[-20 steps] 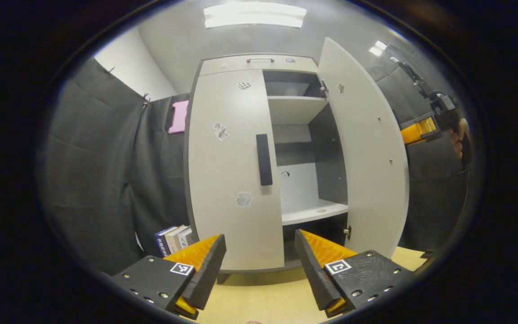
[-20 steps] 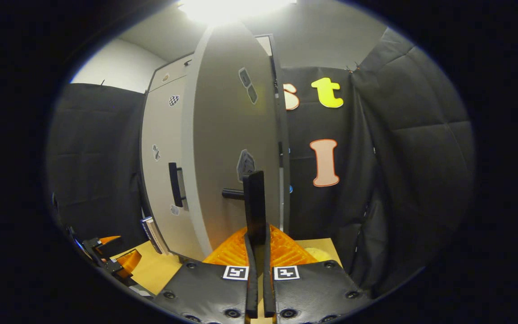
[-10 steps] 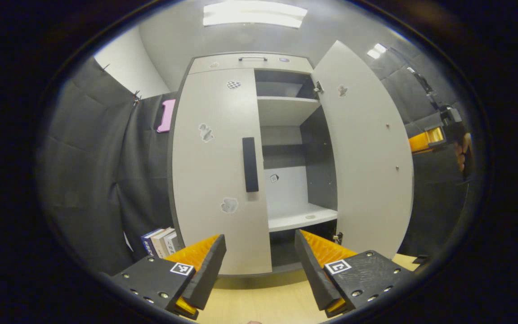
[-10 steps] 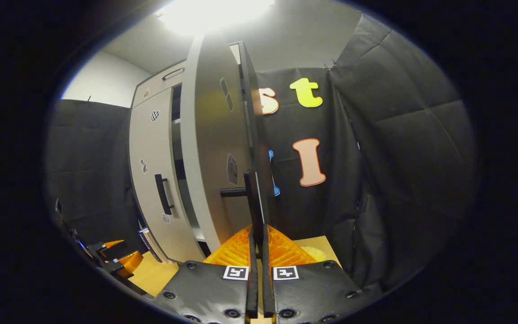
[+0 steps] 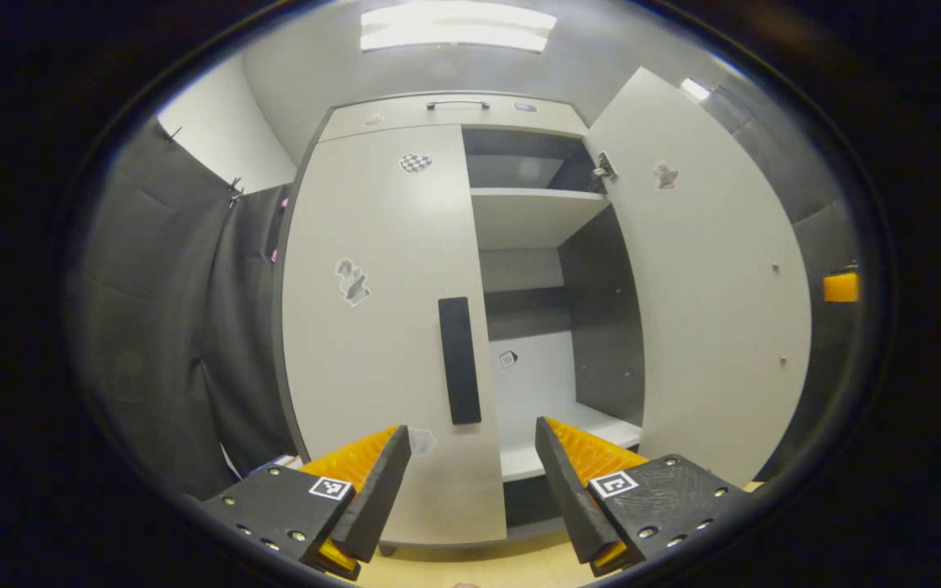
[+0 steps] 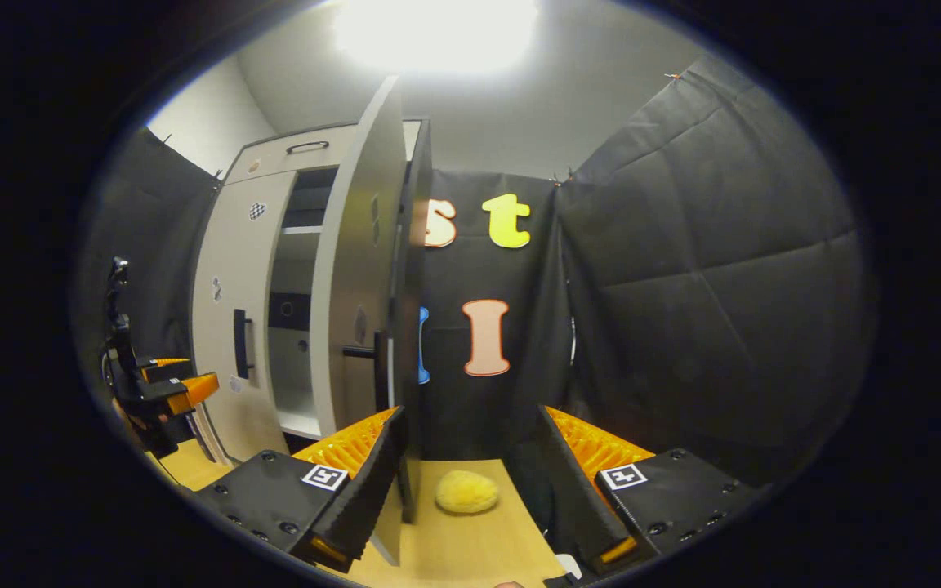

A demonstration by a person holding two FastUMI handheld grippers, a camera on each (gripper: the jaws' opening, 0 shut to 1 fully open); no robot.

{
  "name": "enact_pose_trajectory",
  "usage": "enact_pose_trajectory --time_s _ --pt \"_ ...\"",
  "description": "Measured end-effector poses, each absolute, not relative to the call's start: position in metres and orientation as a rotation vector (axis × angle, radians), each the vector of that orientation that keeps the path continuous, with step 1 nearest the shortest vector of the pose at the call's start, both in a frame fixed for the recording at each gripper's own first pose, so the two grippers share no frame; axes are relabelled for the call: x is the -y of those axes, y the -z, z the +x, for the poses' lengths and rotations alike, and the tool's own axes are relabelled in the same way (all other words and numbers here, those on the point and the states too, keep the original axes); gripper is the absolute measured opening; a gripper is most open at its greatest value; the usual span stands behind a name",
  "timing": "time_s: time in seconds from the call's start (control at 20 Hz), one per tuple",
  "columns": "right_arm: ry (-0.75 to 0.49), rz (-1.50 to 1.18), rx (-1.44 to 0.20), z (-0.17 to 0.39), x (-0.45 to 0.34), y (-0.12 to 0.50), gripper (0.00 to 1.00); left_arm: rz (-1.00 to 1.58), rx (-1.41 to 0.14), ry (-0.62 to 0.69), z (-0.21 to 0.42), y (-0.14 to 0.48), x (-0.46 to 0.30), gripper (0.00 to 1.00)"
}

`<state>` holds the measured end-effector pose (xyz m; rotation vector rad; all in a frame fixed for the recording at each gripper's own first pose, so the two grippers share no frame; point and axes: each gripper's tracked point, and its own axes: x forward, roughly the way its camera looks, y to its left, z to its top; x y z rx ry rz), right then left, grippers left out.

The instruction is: Open the right door of the double-door shoe cabinet with the right hand, and open the left door with the left hand.

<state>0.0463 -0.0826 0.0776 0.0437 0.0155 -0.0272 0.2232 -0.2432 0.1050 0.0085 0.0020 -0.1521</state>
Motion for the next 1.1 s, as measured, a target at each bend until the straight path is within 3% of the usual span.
enact_pose_trajectory --time_s 0.35,0.45,0.65,0.7,0.75,0.8,1.0,1.1 --pt "0.151 0.102 -0.112 0.032 0.126 -0.042 0.96 -0.015 -0.013 0.132 0.291 -0.120 0.247 0.90" --pt "0.164 0.122 -0.129 0.031 0.131 -0.035 0.92 -0.012 -0.014 0.107 0.305 -0.121 0.244 0.90" --pt "0.170 0.131 -0.168 0.032 0.135 -0.019 0.96 -0.048 -0.028 0.076 0.323 -0.118 0.236 0.89" --pt "0.171 0.124 -0.171 0.033 0.136 -0.017 0.96 -0.059 -0.026 0.068 0.325 -0.119 0.235 0.84" --pt "0.170 0.119 -0.176 0.034 0.135 -0.015 0.92 -0.069 -0.024 0.066 0.327 -0.119 0.234 0.68" --pt "0.165 0.117 -0.181 0.035 0.134 -0.013 0.96 -0.071 -0.025 0.068 0.327 -0.119 0.234 0.64" --pt "0.141 0.115 -0.184 0.040 0.129 -0.009 0.93 -0.087 -0.031 0.113 0.335 -0.120 0.245 0.63" --pt "0.121 0.112 -0.191 0.044 0.125 -0.006 0.93 -0.109 -0.062 0.100 0.343 -0.110 0.247 0.35"
